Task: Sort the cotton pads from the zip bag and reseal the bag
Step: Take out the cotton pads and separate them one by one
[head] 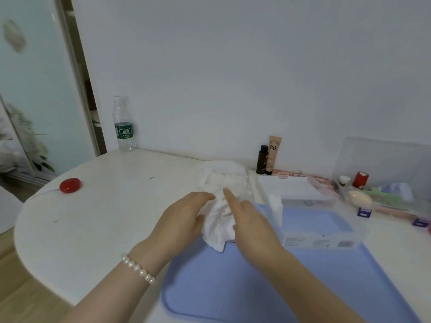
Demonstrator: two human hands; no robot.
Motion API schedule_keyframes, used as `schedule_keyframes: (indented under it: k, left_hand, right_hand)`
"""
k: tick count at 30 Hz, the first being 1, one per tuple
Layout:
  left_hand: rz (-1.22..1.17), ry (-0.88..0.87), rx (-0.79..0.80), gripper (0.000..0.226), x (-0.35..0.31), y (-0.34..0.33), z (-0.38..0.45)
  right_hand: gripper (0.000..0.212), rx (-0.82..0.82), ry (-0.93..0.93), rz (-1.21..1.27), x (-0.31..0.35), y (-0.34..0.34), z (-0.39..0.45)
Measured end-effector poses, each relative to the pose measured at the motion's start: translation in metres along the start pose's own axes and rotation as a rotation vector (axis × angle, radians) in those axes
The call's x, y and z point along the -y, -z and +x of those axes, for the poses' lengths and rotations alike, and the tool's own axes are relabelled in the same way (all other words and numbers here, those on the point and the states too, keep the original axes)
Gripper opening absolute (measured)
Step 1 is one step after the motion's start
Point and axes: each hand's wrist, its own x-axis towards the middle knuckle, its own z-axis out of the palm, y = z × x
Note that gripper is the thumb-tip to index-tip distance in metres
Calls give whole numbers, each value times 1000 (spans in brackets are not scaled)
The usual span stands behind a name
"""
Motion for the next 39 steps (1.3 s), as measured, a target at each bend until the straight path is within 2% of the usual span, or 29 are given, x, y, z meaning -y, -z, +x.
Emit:
schedule_keyframes:
  k: [4,7,11,17,18,21,24,27,30,32,35,39]
  left_hand:
    - [36,-40,5,27,1,-2,0]
    - [68,-6,23,30,3,-5,2]
    - [73,-44,-9,39,0,-9,0]
    - [7,30,5,40,-6,-9,1]
    - [6,30,16,43,-7,-8,1]
    - [15,15,30,76,-9,-6,-3]
    - [125,-21,41,87,-7,-10,-5]
    - [145,2,-28,71,-4,-14,-3]
    - [103,-19,-195,44,-6,-18,-2]
    - [108,-57,-260,38,-10,-21,0]
    - [149,-74,-260,35,-10,-27,2]
    - [113,-121,-294,31,0,-34,-1]
  right_hand:
    - [64,19,-21,-53,-4,-2,1]
    - [54,39,-60,-64,-6,-1,2]
    - [28,34,-72,-83,-4,2,0]
    - [14,-62,-16,-60,2,5,-2]
    - [12,-59,-4,-49,2,6,-3]
    - [9,-31,-23,9,3,15,-4]
    - [8,-26,-39,99,0,31,-5]
    - [11,-38,20,177,-5,41,-7]
    - [11,-71,37,302,-13,44,-7]
    - [17,-101,13,417,-16,42,-5]
    - [27,-94,-14,590,-21,39,-3]
    - [32,-23,-44,398,-28,28,0]
